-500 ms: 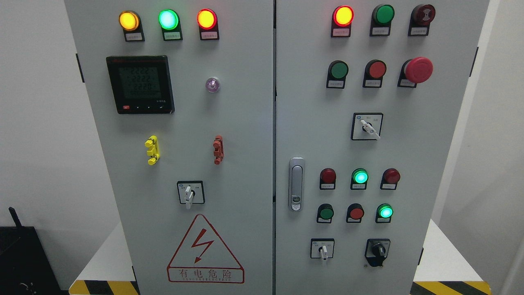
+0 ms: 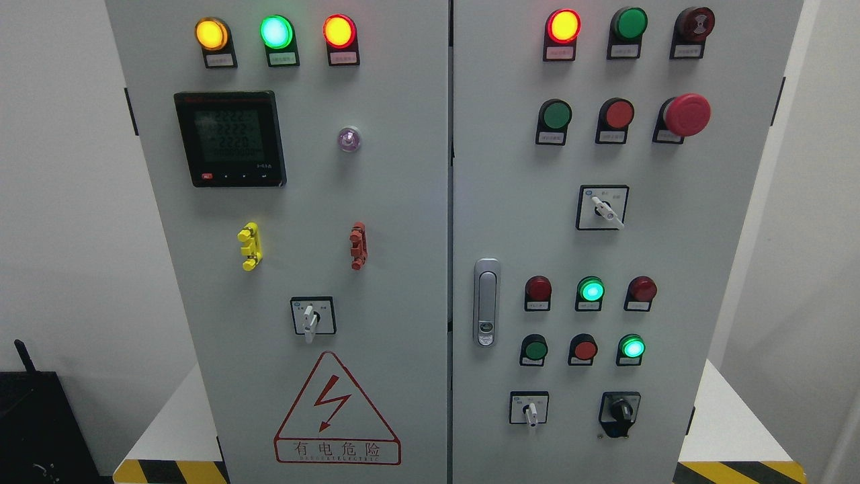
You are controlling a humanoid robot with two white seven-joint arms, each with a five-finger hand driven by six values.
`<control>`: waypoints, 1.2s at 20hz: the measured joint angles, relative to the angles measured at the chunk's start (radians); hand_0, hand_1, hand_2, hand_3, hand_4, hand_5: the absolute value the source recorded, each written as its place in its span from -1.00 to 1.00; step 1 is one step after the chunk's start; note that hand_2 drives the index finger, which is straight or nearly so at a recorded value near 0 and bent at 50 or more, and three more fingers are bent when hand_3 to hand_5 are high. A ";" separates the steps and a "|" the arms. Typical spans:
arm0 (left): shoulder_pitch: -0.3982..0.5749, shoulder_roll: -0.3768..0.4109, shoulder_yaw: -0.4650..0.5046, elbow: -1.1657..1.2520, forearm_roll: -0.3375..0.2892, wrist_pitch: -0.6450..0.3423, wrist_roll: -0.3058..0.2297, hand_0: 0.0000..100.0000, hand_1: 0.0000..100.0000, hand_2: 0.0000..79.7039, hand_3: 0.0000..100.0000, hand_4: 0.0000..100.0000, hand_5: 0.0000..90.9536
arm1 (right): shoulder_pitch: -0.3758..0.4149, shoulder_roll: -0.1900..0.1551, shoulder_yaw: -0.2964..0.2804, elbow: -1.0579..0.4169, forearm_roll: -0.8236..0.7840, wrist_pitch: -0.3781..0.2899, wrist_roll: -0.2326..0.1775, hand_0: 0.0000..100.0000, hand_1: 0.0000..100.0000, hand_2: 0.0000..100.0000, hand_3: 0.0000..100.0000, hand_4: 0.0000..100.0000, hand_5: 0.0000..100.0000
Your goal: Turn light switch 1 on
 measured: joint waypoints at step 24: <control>0.235 0.040 0.066 -1.093 -0.040 -0.112 0.000 -0.16 -0.38 -0.69 -0.29 -0.06 -0.46 | 0.000 0.000 0.000 0.000 0.000 0.000 0.000 -0.39 -1.00 -1.00 -1.00 -1.00 -1.00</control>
